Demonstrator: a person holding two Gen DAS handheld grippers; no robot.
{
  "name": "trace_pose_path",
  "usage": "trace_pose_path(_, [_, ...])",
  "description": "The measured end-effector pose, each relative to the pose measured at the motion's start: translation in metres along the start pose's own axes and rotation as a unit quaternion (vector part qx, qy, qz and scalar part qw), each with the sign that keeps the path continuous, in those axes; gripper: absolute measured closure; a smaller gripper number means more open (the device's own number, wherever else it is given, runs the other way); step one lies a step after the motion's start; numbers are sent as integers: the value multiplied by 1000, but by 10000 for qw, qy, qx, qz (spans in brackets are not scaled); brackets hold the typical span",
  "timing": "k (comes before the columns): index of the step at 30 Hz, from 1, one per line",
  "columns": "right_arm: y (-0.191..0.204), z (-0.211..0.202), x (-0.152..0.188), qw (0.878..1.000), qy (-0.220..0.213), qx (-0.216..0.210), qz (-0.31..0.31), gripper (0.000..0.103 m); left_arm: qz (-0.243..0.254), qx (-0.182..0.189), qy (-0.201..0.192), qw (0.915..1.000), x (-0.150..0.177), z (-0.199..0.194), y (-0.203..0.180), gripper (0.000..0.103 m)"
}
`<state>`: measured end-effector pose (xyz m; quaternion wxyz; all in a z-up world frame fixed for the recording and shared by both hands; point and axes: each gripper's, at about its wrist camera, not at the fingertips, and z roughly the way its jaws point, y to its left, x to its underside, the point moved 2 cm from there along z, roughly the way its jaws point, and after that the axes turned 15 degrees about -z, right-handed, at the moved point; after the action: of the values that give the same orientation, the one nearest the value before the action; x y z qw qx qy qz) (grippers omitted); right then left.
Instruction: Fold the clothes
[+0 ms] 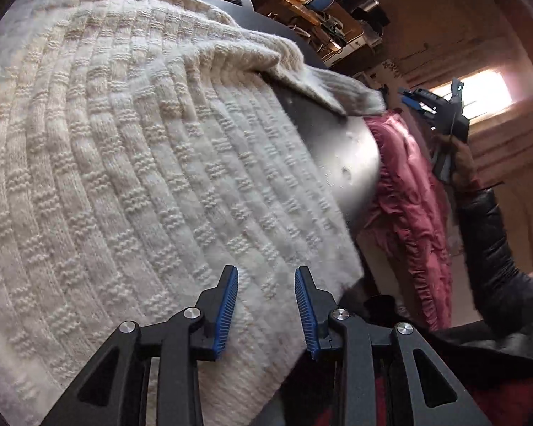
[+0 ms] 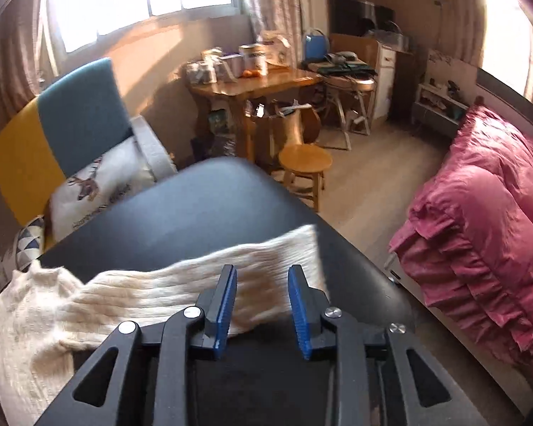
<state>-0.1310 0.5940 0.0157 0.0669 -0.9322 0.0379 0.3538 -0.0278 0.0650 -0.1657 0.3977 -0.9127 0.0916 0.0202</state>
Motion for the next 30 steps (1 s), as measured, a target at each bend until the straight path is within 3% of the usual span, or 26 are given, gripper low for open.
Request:
trace_pose_path(3, [55,-2,5,9950,-140,-751,-648,71,-49,312,-200,9993,-20,-7,-14,70])
trace_pose_path(7, [144,26,24,9730,300,-1797,-1419,71,118,277,-214,9993,-42,16,-39,69])
trace_pose_path(9, [185,49,27,9637,552,-1910,-1785,72,180,202,-32,9996,-46,38,-45,69])
trace_pose_path(12, [220,86,22,9596,853,-1839,-1953,72,309,-52,485,9983,-38,70,-45,69])
trace_pose_path(14, [227,100,20,9598,923,-1883,-1865,72,511,-35,481,9975,-47,65,-51,69])
trace_pose_path(16, [229,108,18,9602,936,-1962,-1754,72,974,-374,45,9945,-81,45,-63,69])
trace_pose_path(19, [223,113,18,9599,950,-2013,-1702,72,1262,-882,-612,9862,-155,16,-73,68])
trace_pose_path(21, [218,120,19,9595,1004,-1960,-1755,72,1227,-1035,-848,9834,-209,8,-77,66])
trace_pose_path(23, [208,125,20,9606,1052,-1805,-1836,71,1187,-1093,-771,9839,-254,9,-75,63])
trace_pose_path(25, [197,129,21,9616,1098,-1621,-1923,71,958,-930,-463,9900,-289,25,-74,63])
trace_pose_path(28, [180,132,21,9639,1104,-1452,-1938,71,333,-696,121,9969,-323,63,-66,60])
trace_pose_path(30, [176,134,23,9639,1099,-1374,-1997,71,-2,-911,356,9952,-336,88,-57,60])
